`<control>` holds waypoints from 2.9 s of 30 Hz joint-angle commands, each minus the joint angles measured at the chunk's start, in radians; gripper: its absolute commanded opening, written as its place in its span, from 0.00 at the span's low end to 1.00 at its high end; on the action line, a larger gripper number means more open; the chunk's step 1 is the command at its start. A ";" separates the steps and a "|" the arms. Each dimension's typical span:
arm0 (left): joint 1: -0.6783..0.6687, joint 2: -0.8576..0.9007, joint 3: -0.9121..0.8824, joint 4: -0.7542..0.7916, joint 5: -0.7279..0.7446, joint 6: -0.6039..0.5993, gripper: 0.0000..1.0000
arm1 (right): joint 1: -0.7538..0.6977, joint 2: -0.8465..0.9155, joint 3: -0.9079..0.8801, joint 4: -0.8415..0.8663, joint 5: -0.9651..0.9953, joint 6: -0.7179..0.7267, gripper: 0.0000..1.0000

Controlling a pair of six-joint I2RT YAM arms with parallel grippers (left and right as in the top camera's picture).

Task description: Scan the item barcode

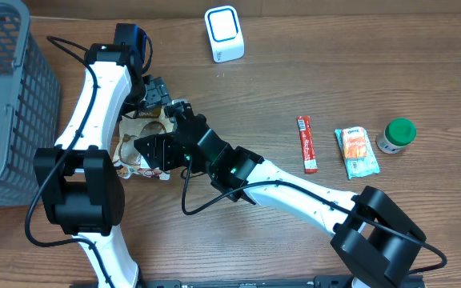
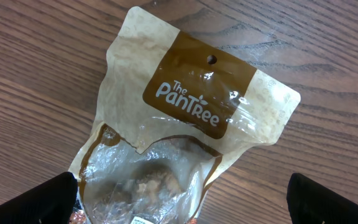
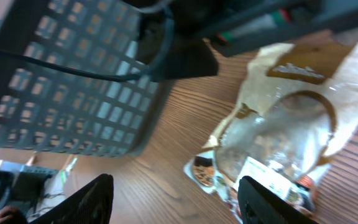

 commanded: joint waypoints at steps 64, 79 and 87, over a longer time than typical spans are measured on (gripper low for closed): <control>0.119 0.009 0.018 -0.005 -0.035 0.316 0.09 | -0.232 -0.001 -0.002 -0.467 0.163 -0.008 0.88; 0.220 0.011 -0.201 0.058 -0.031 0.338 0.20 | -0.232 -0.001 -0.002 -0.460 0.163 -0.008 0.89; 0.217 0.011 -0.323 0.129 0.066 0.337 0.07 | -0.232 -0.001 -0.002 -0.460 0.178 -0.008 0.89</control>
